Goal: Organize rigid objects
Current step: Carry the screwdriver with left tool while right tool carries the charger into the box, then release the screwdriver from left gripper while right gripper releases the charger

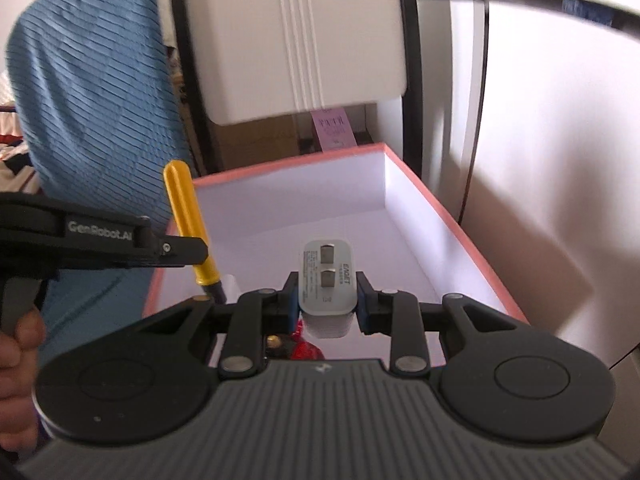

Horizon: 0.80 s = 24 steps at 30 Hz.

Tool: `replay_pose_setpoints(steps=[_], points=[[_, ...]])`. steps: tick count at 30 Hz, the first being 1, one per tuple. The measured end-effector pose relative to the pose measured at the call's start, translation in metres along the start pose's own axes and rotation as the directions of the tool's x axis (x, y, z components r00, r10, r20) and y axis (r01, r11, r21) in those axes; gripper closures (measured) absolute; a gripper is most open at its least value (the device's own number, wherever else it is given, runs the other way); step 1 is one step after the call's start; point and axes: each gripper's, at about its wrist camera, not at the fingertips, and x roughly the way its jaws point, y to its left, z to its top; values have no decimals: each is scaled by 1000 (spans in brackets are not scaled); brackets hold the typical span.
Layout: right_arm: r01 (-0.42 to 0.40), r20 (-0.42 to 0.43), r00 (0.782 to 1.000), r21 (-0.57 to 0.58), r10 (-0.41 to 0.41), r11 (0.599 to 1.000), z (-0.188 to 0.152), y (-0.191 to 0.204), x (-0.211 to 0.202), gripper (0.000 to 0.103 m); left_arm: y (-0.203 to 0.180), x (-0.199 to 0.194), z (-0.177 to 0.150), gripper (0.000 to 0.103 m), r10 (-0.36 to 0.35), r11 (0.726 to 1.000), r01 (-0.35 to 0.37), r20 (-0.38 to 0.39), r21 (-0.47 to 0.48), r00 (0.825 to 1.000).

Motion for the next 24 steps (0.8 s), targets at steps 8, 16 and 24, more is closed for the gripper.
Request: replay_pose_setpoints(steps=[8, 16, 24], points=[[15, -127, 992, 25, -12, 1000, -7, -15, 45, 73, 14, 43, 8, 86, -3, 998, 0, -57, -62, 998], [22, -129, 992, 36, -18, 999, -6, -19, 56, 73, 18, 51, 9, 86, 24, 998, -28, -66, -47, 998], [2, -101, 995, 38, 2, 999, -2, -14, 47, 73, 16, 35, 5, 86, 29, 998, -31, -45, -46, 999]])
